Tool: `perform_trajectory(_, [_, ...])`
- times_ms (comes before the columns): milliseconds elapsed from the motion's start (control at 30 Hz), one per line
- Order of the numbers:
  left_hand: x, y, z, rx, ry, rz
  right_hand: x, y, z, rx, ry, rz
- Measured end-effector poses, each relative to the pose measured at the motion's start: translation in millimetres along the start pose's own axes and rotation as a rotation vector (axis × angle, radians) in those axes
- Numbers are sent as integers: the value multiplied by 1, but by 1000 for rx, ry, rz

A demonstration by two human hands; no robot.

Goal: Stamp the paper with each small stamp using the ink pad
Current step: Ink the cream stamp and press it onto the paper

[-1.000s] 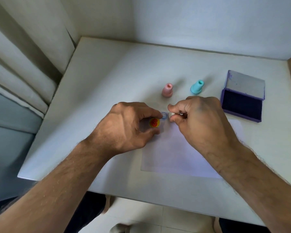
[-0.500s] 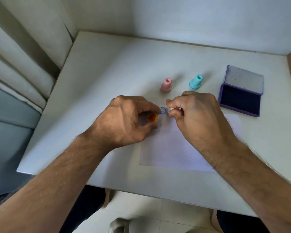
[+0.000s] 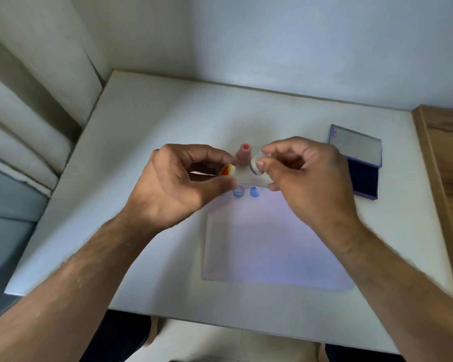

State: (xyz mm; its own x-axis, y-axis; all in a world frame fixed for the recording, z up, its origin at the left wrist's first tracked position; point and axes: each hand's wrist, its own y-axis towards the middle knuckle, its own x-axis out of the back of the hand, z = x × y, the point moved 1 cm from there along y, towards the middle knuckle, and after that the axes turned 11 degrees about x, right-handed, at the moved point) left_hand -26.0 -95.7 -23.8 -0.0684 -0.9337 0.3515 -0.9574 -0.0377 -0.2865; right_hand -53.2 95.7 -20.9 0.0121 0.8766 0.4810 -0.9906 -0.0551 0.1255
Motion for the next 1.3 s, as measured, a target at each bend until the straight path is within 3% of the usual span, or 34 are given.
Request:
perform_trajectory(267, [-8,15,-5,71,-259,-23,4,8,0,-308,543,-71])
perform_trajectory(533, [-20,20,-16,67,-382,8,9,13,-2,-367,771,-26])
perform_trajectory(1300, [-23,17,-13,89,-436,66,5,9,-4,-108,576,68])
